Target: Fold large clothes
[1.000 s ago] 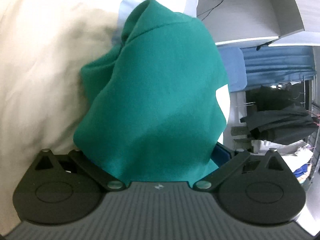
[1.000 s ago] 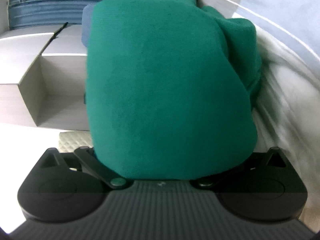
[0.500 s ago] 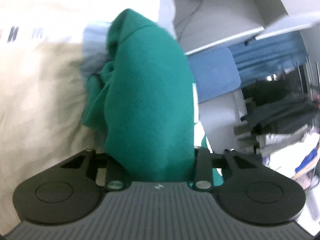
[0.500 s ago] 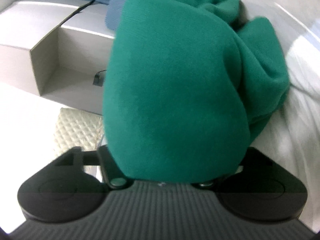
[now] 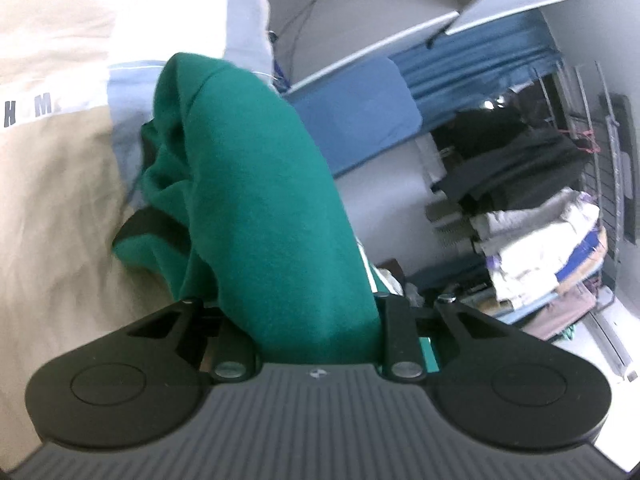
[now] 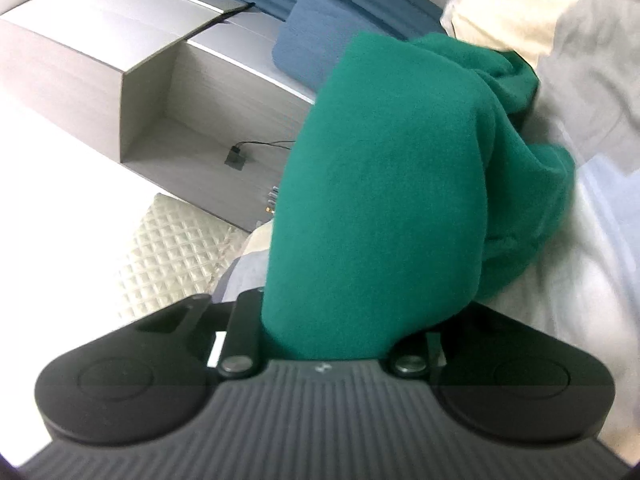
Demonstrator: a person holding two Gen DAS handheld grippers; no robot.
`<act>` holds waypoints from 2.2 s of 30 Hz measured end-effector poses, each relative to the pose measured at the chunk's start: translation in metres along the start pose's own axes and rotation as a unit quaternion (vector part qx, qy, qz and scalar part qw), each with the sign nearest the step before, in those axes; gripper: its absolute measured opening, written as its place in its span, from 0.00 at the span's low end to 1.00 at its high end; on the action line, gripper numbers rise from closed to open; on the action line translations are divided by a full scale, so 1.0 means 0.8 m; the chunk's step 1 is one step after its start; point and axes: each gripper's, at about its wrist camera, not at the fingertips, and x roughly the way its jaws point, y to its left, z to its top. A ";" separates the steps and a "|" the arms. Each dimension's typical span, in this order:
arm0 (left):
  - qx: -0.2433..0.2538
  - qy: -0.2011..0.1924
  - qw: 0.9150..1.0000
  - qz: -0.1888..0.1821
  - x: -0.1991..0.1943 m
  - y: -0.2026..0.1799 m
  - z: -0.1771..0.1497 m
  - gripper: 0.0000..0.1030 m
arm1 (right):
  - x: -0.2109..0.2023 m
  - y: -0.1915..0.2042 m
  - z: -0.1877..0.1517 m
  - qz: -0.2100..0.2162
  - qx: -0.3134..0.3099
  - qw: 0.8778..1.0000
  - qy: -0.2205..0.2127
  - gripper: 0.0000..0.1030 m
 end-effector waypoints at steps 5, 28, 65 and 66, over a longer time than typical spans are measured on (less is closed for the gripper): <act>-0.009 0.020 0.999 -0.030 -0.033 -0.036 -0.026 0.28 | -0.067 0.032 0.009 0.000 -0.025 1.000 -0.013 0.28; 0.085 0.178 0.957 -0.215 0.088 -0.383 -0.314 0.29 | -0.476 0.039 0.132 -0.089 -0.094 0.963 -0.235 0.25; 0.185 0.270 0.938 -0.112 0.178 -0.204 -0.434 0.65 | -0.520 -0.182 -0.039 -0.171 0.031 0.958 -0.228 0.27; 0.189 0.277 0.936 -0.109 0.176 -0.208 -0.433 0.74 | -0.521 -0.178 -0.037 -0.171 0.035 0.958 -0.227 0.28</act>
